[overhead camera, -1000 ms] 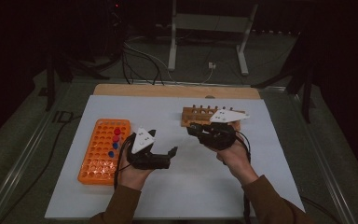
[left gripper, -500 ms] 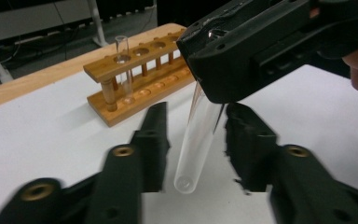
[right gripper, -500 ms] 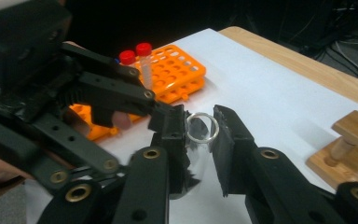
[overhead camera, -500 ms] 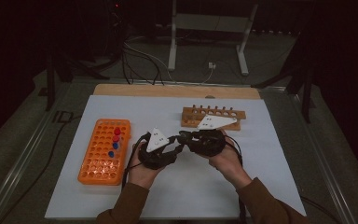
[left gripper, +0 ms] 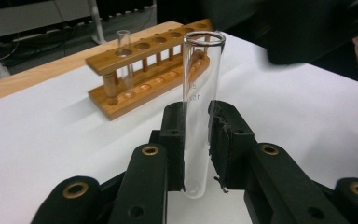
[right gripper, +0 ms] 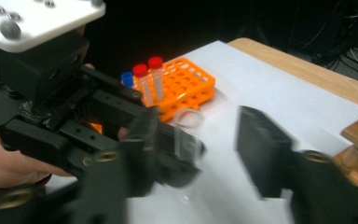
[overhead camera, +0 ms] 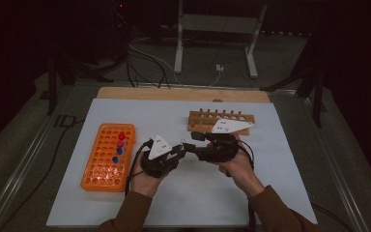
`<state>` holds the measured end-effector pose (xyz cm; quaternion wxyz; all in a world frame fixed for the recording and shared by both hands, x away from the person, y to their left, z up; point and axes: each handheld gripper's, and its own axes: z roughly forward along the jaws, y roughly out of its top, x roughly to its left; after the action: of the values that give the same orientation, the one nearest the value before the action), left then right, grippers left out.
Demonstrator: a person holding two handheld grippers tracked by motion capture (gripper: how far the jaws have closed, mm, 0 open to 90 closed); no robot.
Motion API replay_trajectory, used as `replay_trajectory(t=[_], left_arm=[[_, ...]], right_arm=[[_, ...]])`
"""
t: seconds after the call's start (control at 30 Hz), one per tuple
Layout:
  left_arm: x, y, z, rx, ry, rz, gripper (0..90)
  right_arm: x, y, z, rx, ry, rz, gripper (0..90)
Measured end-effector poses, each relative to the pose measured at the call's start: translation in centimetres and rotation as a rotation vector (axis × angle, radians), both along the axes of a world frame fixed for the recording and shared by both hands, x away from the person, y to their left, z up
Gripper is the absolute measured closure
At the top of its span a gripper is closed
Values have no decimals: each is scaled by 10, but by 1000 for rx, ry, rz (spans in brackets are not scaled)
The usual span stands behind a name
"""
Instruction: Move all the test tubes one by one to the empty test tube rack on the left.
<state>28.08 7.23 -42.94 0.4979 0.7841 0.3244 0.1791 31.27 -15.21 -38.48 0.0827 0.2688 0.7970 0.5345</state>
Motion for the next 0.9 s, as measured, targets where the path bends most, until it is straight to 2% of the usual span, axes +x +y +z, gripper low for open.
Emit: replay_trajectory(t=[0.07,0.2,0.4,0.67,0.9], left_arm=[[-2,6,0,-4,-4,14,764],[-9,21,1,-20,-2,40,763],[-20,44,2,-49,-2,78,763],[-37,71,4,-62,-18,118,763],[-50,98,4,-68,-33,150,762]], right_arm=[[0,-6,1,0,-8,-29,311],[-1,-17,-3,-44,-49,-113,223],[-2,-37,-16,-43,-59,-226,130],[-2,-63,-26,-19,-40,-292,24],[-4,-75,-30,-13,-32,-334,0]])
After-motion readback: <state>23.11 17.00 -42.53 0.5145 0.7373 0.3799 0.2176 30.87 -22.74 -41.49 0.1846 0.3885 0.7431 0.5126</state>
